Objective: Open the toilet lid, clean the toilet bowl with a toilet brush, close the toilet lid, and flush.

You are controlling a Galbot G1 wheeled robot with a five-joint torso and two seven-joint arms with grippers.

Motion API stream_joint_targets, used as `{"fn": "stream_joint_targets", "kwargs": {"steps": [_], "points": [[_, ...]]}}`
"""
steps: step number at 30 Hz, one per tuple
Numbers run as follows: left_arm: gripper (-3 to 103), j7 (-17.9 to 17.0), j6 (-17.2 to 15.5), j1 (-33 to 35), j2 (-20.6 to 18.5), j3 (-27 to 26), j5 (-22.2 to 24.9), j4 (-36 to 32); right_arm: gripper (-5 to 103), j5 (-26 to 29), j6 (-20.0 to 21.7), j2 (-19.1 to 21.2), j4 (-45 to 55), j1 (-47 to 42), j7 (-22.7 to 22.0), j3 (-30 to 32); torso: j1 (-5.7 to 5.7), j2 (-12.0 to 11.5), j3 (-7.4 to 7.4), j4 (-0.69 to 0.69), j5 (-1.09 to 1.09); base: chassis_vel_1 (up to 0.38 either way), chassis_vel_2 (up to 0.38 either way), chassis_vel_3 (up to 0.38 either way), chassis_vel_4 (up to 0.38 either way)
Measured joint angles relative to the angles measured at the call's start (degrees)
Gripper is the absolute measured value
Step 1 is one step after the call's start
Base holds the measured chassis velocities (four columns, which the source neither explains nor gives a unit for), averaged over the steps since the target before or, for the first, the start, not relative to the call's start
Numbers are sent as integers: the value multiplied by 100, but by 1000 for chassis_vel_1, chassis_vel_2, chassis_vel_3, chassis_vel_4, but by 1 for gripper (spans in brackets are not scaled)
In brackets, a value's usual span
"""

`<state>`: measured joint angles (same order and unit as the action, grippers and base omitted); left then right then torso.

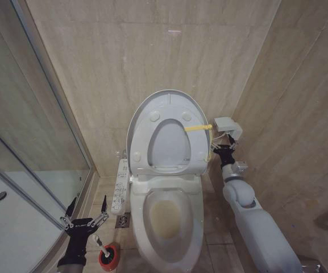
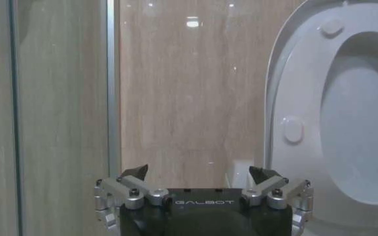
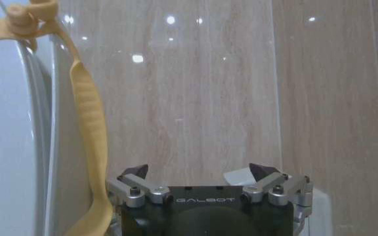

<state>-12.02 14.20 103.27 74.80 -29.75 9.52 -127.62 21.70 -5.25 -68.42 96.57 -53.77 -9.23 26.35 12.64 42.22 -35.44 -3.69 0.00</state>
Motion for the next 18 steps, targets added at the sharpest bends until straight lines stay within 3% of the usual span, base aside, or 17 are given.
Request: {"fn": "stream_joint_targets", "kwargs": {"steps": [8, 18], "points": [[100, 0, 0, 0, 0, 0, 0, 0, 100, 179, 30, 247, 819, -883, 52, 220, 0, 0, 0, 1, 1, 0, 0, 0, 0], [100, 0, 0, 0, 0, 0, 0, 0, 100, 218, 23, 166, 1540, -1868, 63, 452, 0, 0, 0, 0, 0, 0, 0, 0, 0]]}}
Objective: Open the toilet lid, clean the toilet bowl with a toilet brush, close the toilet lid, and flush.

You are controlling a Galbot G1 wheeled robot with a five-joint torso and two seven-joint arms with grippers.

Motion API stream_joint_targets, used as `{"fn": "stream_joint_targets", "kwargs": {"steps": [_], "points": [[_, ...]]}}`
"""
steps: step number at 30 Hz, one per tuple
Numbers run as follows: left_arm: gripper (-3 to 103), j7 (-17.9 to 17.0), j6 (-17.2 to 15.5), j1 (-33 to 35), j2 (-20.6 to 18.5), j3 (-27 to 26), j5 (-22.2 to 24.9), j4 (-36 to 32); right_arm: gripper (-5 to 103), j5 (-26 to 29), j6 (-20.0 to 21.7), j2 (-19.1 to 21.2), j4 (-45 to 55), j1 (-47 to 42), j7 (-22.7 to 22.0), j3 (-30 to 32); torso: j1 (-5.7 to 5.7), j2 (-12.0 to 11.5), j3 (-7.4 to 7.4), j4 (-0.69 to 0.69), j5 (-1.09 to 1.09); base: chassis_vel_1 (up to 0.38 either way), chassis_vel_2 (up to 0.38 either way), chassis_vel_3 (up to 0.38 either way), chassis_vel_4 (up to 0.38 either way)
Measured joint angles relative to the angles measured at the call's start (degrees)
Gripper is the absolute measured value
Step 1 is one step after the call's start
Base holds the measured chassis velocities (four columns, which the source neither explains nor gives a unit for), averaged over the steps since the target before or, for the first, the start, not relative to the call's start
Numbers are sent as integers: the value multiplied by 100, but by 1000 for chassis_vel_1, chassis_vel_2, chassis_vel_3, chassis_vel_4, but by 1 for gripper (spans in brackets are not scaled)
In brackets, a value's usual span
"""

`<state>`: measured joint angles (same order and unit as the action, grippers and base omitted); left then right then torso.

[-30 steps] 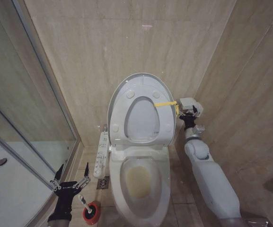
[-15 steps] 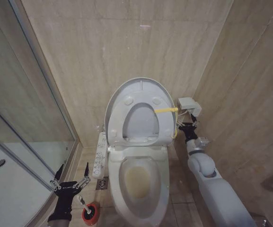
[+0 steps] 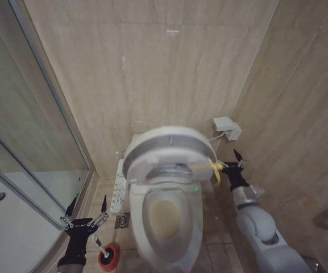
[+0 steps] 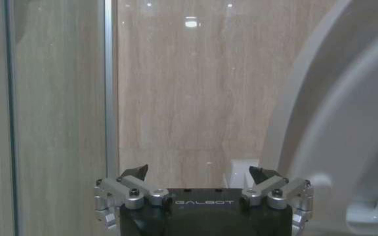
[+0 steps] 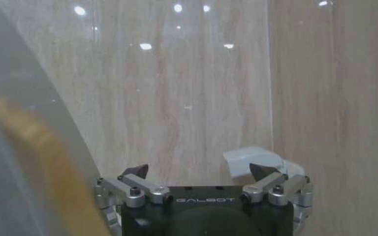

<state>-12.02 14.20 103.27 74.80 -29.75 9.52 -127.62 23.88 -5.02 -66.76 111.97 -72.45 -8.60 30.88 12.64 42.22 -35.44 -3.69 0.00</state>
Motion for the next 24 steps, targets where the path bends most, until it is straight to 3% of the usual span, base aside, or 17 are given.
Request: {"fn": "stream_joint_targets", "kwargs": {"steps": [13, 24], "points": [[100, 0, 0, 0, 0, 0, 0, 0, 100, -6, -84, -267, 735, -1176, 106, 561, 0, 0, 0, 7, 1, 0, 0, 0, 0], [100, 0, 0, 0, 0, 0, 0, 0, 100, -361, -168, -331, 787, -1224, -59, 837, 0, 0, 0, 6, 0, 0, 0, 0, 0]]}}
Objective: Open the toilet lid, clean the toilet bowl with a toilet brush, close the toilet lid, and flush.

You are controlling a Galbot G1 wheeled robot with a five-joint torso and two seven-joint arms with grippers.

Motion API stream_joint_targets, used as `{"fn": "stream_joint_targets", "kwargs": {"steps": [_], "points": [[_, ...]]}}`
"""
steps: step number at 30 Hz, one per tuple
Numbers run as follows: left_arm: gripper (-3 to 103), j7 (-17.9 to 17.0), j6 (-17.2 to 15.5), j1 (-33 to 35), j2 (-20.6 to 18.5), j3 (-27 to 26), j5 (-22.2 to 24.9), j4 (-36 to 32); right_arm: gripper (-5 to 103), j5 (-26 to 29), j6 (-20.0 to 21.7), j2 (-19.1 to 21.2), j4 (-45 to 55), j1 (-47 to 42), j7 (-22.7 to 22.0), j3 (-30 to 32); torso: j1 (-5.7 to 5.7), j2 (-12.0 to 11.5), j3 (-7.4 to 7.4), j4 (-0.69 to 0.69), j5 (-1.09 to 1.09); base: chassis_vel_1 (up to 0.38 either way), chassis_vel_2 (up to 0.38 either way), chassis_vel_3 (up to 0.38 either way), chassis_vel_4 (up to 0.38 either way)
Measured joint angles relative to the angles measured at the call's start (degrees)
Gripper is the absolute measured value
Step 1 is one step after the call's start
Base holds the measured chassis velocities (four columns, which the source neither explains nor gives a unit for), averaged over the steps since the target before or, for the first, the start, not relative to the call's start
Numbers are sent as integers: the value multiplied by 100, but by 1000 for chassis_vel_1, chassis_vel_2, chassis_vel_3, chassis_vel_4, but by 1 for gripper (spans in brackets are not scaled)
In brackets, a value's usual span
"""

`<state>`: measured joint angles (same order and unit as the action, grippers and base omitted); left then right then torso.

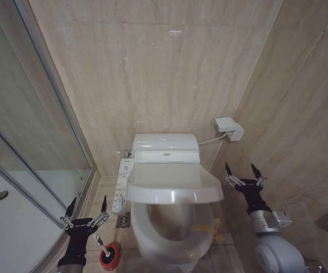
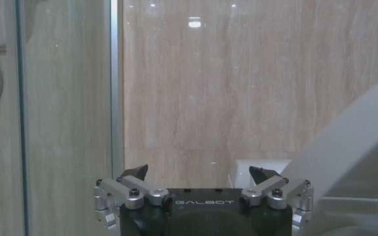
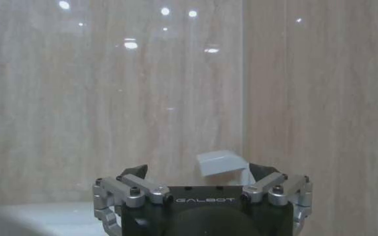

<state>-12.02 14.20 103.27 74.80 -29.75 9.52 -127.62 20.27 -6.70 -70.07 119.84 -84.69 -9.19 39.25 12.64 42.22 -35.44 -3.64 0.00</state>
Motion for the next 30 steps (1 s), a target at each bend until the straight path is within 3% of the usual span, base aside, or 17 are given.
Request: {"fn": "stream_joint_targets", "kwargs": {"steps": [7, 18, 30], "points": [[100, 0, 0, 0, 0, 0, 0, 0, 100, -144, -17, -133, -164, 15, -252, 32, 1, 0, 0, -2, 0, 0, 0, 0, 0], [100, 0, 0, 0, -1, 0, 0, 0, 100, -210, -113, -299, 108, -583, -148, 137, 1, 0, 0, -4, 0, 0, 0, 0, 0], [100, 0, 0, 0, 0, 0, 0, 0, 100, -404, 279, -518, 122, -658, -485, 212, 1, 0, 0, -2, 0, 0, 0, 0, 0]]}}
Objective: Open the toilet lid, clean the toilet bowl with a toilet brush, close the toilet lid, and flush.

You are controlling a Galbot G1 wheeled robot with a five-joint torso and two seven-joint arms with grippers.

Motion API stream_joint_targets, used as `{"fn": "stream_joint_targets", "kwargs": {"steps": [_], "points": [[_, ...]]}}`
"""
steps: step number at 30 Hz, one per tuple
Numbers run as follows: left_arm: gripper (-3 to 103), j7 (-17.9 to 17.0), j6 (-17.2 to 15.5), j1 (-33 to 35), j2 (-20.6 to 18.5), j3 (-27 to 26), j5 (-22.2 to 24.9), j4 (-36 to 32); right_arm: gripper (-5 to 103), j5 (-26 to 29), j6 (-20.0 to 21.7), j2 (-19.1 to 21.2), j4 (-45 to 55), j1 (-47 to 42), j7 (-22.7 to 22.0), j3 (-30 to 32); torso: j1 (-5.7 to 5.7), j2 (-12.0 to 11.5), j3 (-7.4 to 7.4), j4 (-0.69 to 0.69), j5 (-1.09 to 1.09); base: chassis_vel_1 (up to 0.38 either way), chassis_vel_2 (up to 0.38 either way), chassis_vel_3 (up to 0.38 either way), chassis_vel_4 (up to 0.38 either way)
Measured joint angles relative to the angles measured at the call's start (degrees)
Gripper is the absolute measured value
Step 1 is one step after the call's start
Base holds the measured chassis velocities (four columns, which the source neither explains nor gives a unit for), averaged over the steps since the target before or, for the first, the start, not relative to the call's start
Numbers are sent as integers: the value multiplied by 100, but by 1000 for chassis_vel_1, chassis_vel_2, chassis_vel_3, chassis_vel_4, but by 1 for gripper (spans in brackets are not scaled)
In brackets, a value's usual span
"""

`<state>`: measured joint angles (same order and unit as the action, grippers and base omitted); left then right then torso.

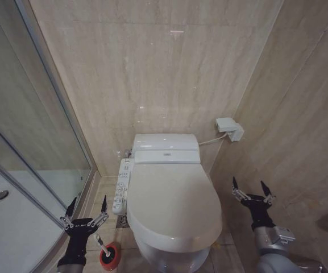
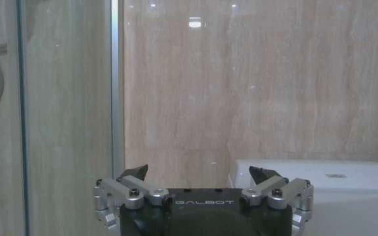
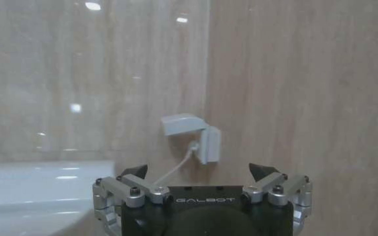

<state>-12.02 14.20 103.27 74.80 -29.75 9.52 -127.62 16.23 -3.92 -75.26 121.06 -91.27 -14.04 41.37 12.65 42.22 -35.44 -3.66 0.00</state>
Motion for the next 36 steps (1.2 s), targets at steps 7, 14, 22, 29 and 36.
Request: {"fn": "stream_joint_targets", "kwargs": {"steps": [7, 14, 22, 29, 36], "points": [[100, 0, 0, 0, 0, 0, 0, 0, 100, 27, 93, -91, -79, 48, -63, 128, 0, 0, 0, -1, 0, 0, 0, 0, 0], [100, 0, 0, 0, 0, 0, 0, 0, 100, 42, 34, -61, -196, 206, -41, 42, 0, 0, 0, 1, 0, 0, 0, 0, 0], [100, 0, 0, 0, 0, 0, 0, 0, 100, 86, 103, -30, -191, 288, -68, 61, 0, 0, 0, 0, 0, 0, 0, 0, 0], [100, 0, 0, 0, 0, 0, 0, 0, 100, 97, 181, -15, -134, 278, -68, 59, 0, 0, 0, 0, 0, 0, 0, 0, 0], [100, 0, 0, 0, 0, 0, 0, 0, 100, 109, 194, -8, -128, 274, -69, 59, 0, 0, 0, 0, 0, 0, 0, 0, 0]]}}
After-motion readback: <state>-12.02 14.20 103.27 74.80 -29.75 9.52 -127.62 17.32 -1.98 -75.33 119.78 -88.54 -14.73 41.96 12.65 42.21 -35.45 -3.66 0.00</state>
